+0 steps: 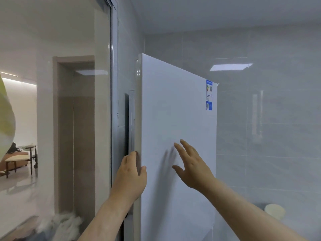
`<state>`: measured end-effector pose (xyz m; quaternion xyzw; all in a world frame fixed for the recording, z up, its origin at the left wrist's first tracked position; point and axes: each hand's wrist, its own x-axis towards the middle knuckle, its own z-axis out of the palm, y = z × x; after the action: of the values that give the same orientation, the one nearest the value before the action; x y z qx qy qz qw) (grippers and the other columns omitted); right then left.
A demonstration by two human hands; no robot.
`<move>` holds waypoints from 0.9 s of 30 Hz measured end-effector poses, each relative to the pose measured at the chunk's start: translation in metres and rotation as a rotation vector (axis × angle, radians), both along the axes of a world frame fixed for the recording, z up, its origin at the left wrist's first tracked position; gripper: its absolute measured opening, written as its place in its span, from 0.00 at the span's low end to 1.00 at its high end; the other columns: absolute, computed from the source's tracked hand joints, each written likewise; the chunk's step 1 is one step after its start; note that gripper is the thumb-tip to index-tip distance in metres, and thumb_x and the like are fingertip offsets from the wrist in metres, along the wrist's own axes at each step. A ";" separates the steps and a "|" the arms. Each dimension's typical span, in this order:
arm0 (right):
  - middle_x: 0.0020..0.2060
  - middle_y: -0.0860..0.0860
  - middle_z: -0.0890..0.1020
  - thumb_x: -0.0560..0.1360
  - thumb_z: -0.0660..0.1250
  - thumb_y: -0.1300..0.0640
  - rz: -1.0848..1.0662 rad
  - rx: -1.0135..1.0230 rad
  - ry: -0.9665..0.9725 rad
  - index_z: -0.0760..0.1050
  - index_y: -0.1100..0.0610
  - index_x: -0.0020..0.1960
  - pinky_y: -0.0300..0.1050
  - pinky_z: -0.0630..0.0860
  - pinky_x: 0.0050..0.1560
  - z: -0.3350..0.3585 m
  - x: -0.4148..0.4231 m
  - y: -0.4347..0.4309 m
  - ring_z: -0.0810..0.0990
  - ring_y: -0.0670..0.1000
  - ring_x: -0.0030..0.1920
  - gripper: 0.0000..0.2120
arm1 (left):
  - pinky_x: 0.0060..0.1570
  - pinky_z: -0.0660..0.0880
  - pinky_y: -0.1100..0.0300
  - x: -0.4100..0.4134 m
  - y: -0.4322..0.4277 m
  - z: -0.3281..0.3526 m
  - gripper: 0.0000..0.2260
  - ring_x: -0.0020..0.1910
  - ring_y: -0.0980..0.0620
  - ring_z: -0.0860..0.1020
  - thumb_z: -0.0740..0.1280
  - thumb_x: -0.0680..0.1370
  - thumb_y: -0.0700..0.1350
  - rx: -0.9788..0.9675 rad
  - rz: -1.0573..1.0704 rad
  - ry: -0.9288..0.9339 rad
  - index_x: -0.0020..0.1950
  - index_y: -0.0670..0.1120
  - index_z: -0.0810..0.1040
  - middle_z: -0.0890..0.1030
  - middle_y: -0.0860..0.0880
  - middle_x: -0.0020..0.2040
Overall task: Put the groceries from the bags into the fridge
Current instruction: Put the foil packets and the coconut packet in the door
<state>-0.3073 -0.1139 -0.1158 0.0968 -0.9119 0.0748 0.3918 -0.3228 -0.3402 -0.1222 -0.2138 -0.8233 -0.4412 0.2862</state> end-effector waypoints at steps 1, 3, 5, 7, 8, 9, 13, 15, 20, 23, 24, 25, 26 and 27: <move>0.80 0.50 0.51 0.80 0.63 0.47 -0.011 0.002 0.006 0.50 0.50 0.80 0.42 0.56 0.74 0.001 -0.006 0.002 0.51 0.51 0.79 0.34 | 0.55 0.72 0.58 -0.009 -0.003 -0.001 0.19 0.56 0.52 0.73 0.61 0.80 0.46 0.008 -0.006 -0.003 0.70 0.48 0.64 0.71 0.51 0.63; 0.80 0.50 0.50 0.80 0.63 0.47 -0.032 0.003 0.021 0.50 0.51 0.80 0.42 0.54 0.74 0.004 -0.018 0.005 0.51 0.51 0.79 0.34 | 0.61 0.73 0.54 -0.027 -0.008 -0.003 0.19 0.61 0.51 0.73 0.60 0.81 0.46 0.010 -0.012 -0.018 0.71 0.47 0.64 0.71 0.50 0.65; 0.80 0.50 0.50 0.80 0.62 0.48 -0.043 -0.001 0.033 0.50 0.52 0.80 0.42 0.53 0.75 0.005 -0.030 0.009 0.51 0.51 0.79 0.33 | 0.65 0.71 0.52 -0.045 -0.013 -0.004 0.19 0.64 0.50 0.71 0.58 0.81 0.45 -0.007 -0.009 -0.029 0.72 0.47 0.63 0.71 0.51 0.67; 0.80 0.50 0.50 0.81 0.62 0.48 -0.047 0.009 0.033 0.50 0.52 0.80 0.42 0.52 0.75 0.006 -0.043 0.014 0.51 0.51 0.79 0.33 | 0.66 0.69 0.53 -0.063 -0.018 -0.005 0.19 0.66 0.51 0.70 0.57 0.82 0.44 -0.028 -0.008 -0.036 0.73 0.47 0.61 0.70 0.51 0.69; 0.80 0.50 0.50 0.80 0.62 0.47 -0.049 0.016 0.033 0.50 0.52 0.80 0.43 0.52 0.75 0.005 -0.050 0.016 0.50 0.51 0.79 0.34 | 0.68 0.68 0.53 -0.071 -0.020 -0.005 0.20 0.68 0.50 0.69 0.56 0.82 0.44 -0.041 -0.002 -0.042 0.75 0.47 0.60 0.69 0.50 0.71; 0.80 0.51 0.50 0.80 0.62 0.47 -0.051 0.025 0.040 0.50 0.52 0.80 0.43 0.53 0.75 0.004 -0.057 0.019 0.51 0.52 0.79 0.34 | 0.69 0.66 0.53 -0.078 -0.020 -0.005 0.22 0.70 0.50 0.67 0.55 0.82 0.44 -0.049 0.008 -0.053 0.77 0.47 0.56 0.66 0.50 0.74; 0.79 0.54 0.53 0.79 0.65 0.47 -0.055 0.054 0.068 0.54 0.54 0.79 0.45 0.53 0.74 0.000 -0.088 0.030 0.53 0.55 0.79 0.34 | 0.71 0.55 0.60 -0.098 -0.017 -0.007 0.34 0.77 0.51 0.56 0.60 0.81 0.45 -0.031 0.021 -0.096 0.79 0.47 0.41 0.52 0.51 0.79; 0.79 0.55 0.54 0.78 0.66 0.47 -0.063 0.059 0.078 0.56 0.54 0.79 0.47 0.54 0.74 -0.003 -0.104 0.037 0.54 0.56 0.79 0.35 | 0.70 0.53 0.62 -0.108 -0.014 -0.010 0.39 0.77 0.52 0.54 0.64 0.80 0.46 -0.010 0.044 -0.067 0.79 0.48 0.37 0.50 0.51 0.80; 0.76 0.60 0.63 0.72 0.74 0.50 -0.068 0.068 0.151 0.59 0.56 0.77 0.56 0.64 0.70 -0.012 -0.145 0.059 0.64 0.62 0.75 0.39 | 0.72 0.54 0.58 -0.133 -0.005 -0.013 0.46 0.76 0.58 0.43 0.67 0.77 0.50 -0.050 0.189 0.050 0.74 0.53 0.29 0.36 0.52 0.79; 0.77 0.59 0.60 0.71 0.75 0.48 -0.092 0.091 0.161 0.55 0.52 0.77 0.59 0.63 0.71 -0.018 -0.164 0.073 0.61 0.62 0.76 0.42 | 0.72 0.47 0.60 -0.151 -0.002 -0.017 0.45 0.73 0.58 0.31 0.67 0.77 0.54 -0.245 0.315 0.203 0.74 0.53 0.30 0.26 0.53 0.74; 0.77 0.58 0.58 0.71 0.74 0.46 -0.108 0.112 0.151 0.54 0.52 0.77 0.60 0.61 0.72 -0.021 -0.170 0.077 0.60 0.62 0.76 0.43 | 0.73 0.43 0.60 -0.161 -0.004 -0.018 0.44 0.75 0.54 0.31 0.67 0.77 0.56 -0.340 0.364 0.267 0.77 0.51 0.35 0.29 0.51 0.76; 0.78 0.58 0.57 0.70 0.74 0.45 -0.126 0.137 0.141 0.54 0.51 0.78 0.60 0.60 0.72 -0.023 -0.175 0.082 0.58 0.62 0.77 0.44 | 0.74 0.40 0.60 -0.169 -0.006 -0.018 0.42 0.77 0.51 0.34 0.65 0.76 0.59 -0.427 0.404 0.300 0.79 0.47 0.42 0.34 0.48 0.78; 0.78 0.57 0.56 0.70 0.74 0.43 -0.144 0.170 0.131 0.53 0.51 0.78 0.61 0.59 0.73 -0.025 -0.180 0.085 0.57 0.61 0.77 0.45 | 0.75 0.38 0.58 -0.177 -0.007 -0.019 0.41 0.78 0.48 0.38 0.62 0.75 0.61 -0.497 0.435 0.310 0.79 0.45 0.47 0.38 0.46 0.79; 0.78 0.58 0.56 0.69 0.74 0.42 -0.160 0.204 0.125 0.53 0.51 0.79 0.61 0.58 0.74 -0.026 -0.184 0.089 0.56 0.61 0.77 0.46 | 0.75 0.38 0.55 -0.184 -0.006 -0.019 0.41 0.78 0.46 0.42 0.59 0.73 0.64 -0.552 0.457 0.296 0.79 0.43 0.50 0.41 0.44 0.80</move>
<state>-0.4916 -0.0249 -0.1419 0.0676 -0.8934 -0.0562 0.4405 -0.5072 -0.3467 -0.1412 -0.1551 -0.8872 -0.0924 0.4246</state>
